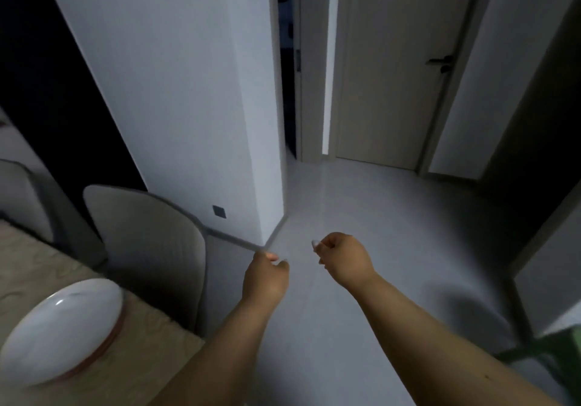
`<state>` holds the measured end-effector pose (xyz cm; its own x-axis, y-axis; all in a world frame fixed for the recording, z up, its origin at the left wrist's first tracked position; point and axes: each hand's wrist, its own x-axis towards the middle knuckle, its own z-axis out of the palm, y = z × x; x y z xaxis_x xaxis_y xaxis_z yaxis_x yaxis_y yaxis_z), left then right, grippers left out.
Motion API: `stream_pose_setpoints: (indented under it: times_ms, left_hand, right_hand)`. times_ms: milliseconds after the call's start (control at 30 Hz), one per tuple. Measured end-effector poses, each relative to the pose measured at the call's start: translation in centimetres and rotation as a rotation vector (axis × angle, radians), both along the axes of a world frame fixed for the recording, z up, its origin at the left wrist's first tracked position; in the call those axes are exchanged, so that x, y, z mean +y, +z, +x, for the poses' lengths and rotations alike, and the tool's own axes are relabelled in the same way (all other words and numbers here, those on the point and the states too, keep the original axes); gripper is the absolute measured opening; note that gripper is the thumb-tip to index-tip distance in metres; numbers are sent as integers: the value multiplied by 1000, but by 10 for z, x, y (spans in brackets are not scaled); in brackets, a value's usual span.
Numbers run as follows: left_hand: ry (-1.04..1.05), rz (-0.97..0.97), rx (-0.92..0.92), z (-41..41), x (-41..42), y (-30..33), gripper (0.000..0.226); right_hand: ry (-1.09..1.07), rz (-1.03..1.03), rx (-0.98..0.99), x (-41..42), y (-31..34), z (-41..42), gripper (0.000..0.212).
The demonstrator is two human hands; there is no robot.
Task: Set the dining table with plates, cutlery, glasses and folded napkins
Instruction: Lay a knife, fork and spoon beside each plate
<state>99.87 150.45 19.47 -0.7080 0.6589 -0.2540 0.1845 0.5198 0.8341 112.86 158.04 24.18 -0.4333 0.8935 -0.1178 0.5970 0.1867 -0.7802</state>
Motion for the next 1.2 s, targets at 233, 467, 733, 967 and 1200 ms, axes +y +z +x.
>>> stream_pose_setpoints:
  times_ms: [233, 467, 733, 967, 1200]
  left_hand:
    - [167, 46, 100, -72, 45, 9, 25]
    - [489, 146, 213, -168, 90, 30, 8]
    - [659, 150, 373, -300, 128, 44, 21]
    - [869, 43, 428, -408, 131, 51, 13]
    - [1235, 98, 411, -508, 145, 56, 24]
  right_hand:
    - [163, -94, 90, 82, -2, -81, 23]
    - [331, -98, 115, 142, -17, -203, 36]
    - [513, -48, 122, 196, 0, -360, 35]
    - [767, -49, 102, 214, 3, -506, 36]
    - [1007, -127, 109, 235, -2, -663, 31]
